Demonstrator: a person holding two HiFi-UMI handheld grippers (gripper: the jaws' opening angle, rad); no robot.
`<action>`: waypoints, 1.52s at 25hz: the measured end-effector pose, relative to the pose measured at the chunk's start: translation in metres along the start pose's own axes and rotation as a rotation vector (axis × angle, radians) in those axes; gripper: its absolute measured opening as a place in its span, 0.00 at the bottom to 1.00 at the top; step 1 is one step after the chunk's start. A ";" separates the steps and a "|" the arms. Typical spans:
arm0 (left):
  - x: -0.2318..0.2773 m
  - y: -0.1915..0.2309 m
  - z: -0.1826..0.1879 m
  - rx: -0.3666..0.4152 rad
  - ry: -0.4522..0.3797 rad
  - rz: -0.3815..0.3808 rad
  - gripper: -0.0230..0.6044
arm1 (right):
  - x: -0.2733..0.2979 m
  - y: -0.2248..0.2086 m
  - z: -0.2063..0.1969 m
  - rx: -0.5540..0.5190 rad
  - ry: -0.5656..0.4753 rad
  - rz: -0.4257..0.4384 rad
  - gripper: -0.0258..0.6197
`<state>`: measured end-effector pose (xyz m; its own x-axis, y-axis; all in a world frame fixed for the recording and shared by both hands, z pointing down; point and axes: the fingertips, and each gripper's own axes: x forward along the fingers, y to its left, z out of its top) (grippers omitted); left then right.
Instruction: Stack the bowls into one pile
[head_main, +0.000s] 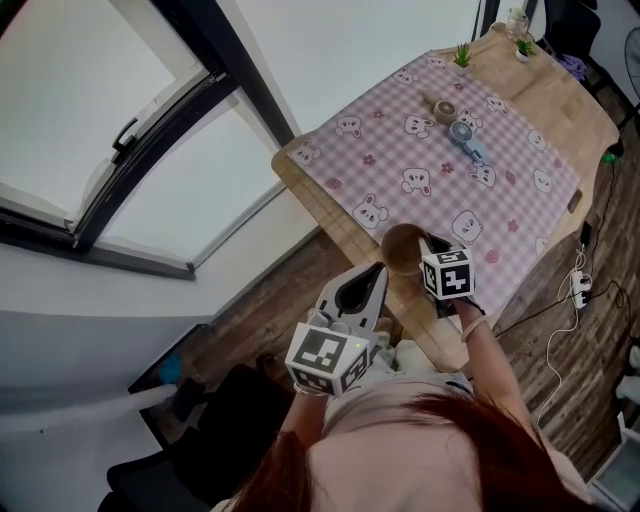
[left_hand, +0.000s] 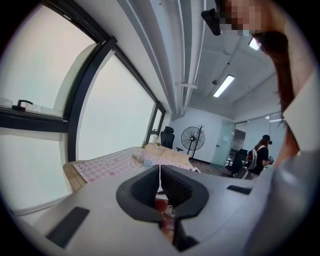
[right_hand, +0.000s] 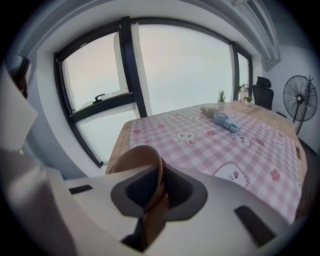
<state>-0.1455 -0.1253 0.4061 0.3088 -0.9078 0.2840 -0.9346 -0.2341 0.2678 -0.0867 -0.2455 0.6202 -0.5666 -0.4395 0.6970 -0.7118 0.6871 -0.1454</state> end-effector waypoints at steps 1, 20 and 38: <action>0.000 0.000 0.000 0.000 0.000 0.002 0.06 | 0.001 0.000 -0.001 -0.004 0.003 0.000 0.10; -0.006 -0.007 0.006 -0.012 -0.021 0.024 0.06 | -0.001 -0.001 -0.004 -0.077 0.015 -0.007 0.16; 0.000 -0.013 0.020 0.038 -0.044 0.022 0.06 | -0.046 -0.008 0.018 -0.086 -0.114 -0.025 0.13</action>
<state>-0.1367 -0.1295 0.3841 0.2810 -0.9269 0.2489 -0.9473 -0.2264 0.2264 -0.0622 -0.2414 0.5769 -0.5957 -0.5169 0.6148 -0.6911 0.7199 -0.0645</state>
